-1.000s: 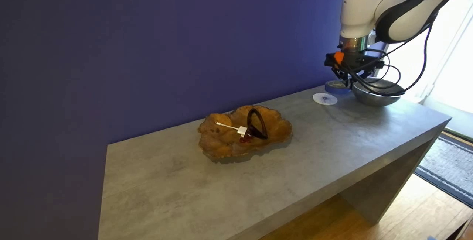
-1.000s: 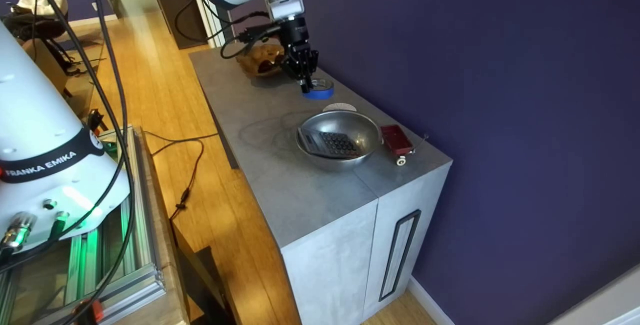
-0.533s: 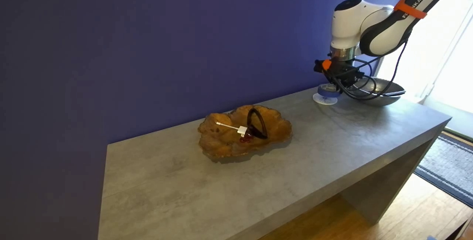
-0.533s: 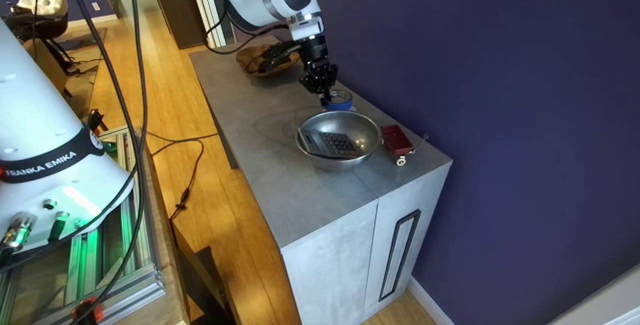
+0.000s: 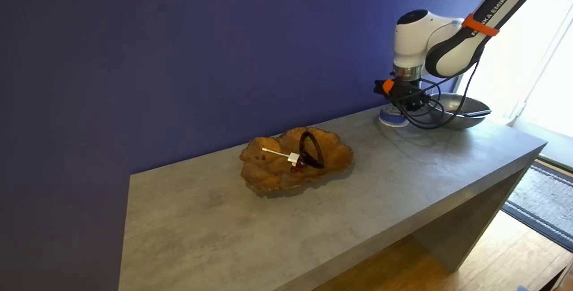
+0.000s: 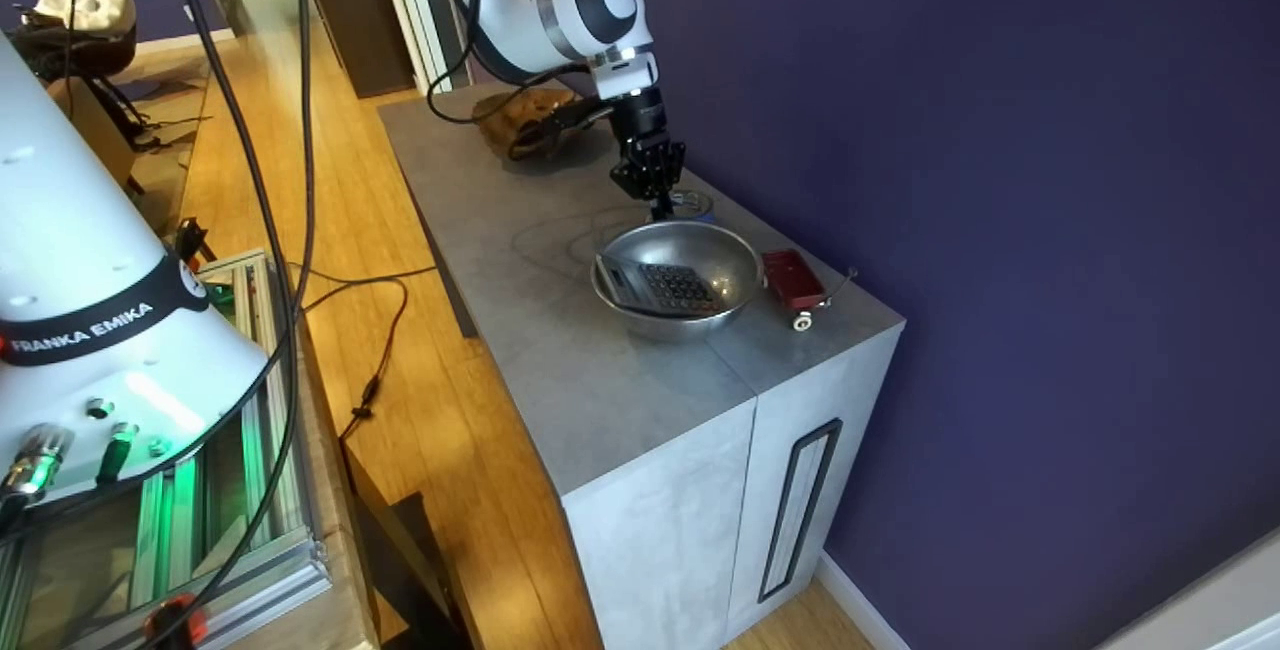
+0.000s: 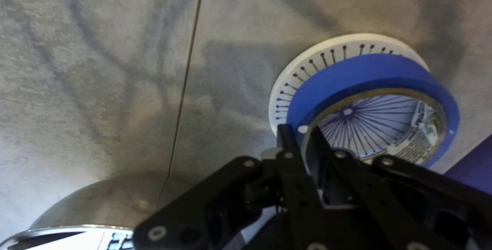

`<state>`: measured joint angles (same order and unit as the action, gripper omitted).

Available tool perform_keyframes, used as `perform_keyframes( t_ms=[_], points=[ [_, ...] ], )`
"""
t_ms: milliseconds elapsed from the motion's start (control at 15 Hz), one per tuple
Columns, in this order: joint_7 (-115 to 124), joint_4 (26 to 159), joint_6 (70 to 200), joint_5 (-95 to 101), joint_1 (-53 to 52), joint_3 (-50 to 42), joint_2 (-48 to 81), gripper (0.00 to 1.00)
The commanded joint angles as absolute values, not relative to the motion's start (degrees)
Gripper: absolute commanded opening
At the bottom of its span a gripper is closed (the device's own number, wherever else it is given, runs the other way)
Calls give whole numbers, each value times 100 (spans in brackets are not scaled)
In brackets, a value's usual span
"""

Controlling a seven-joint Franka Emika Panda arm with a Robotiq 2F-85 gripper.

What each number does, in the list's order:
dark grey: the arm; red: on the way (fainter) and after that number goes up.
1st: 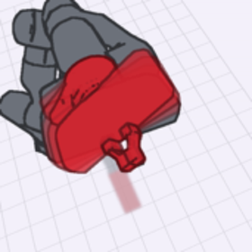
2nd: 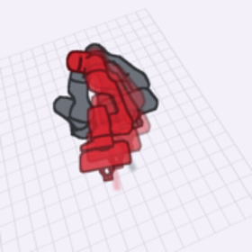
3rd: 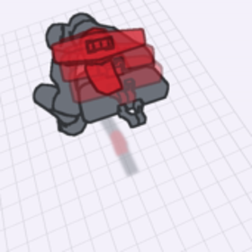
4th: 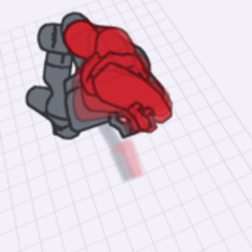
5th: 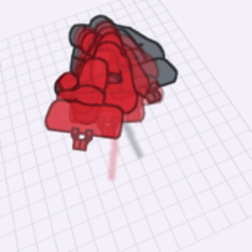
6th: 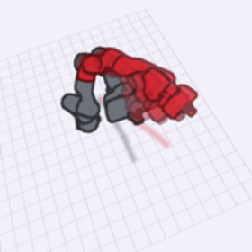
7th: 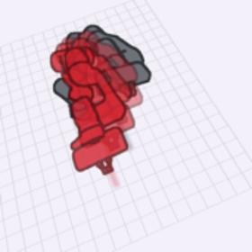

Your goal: Remove the blue masking tape from the wooden plate and put it on the white circular object on the table

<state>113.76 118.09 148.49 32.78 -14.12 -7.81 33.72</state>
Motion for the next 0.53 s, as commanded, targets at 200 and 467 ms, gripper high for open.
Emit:
perform_keyframes(
  t_ms=[200, 467],
  points=[
    [11419, 11933, 14566, 3106, -1689, -950, 3062, 58],
    [10157, 13007, 14696, 3159, -1528, -490, 1803, 87]
  ],
)
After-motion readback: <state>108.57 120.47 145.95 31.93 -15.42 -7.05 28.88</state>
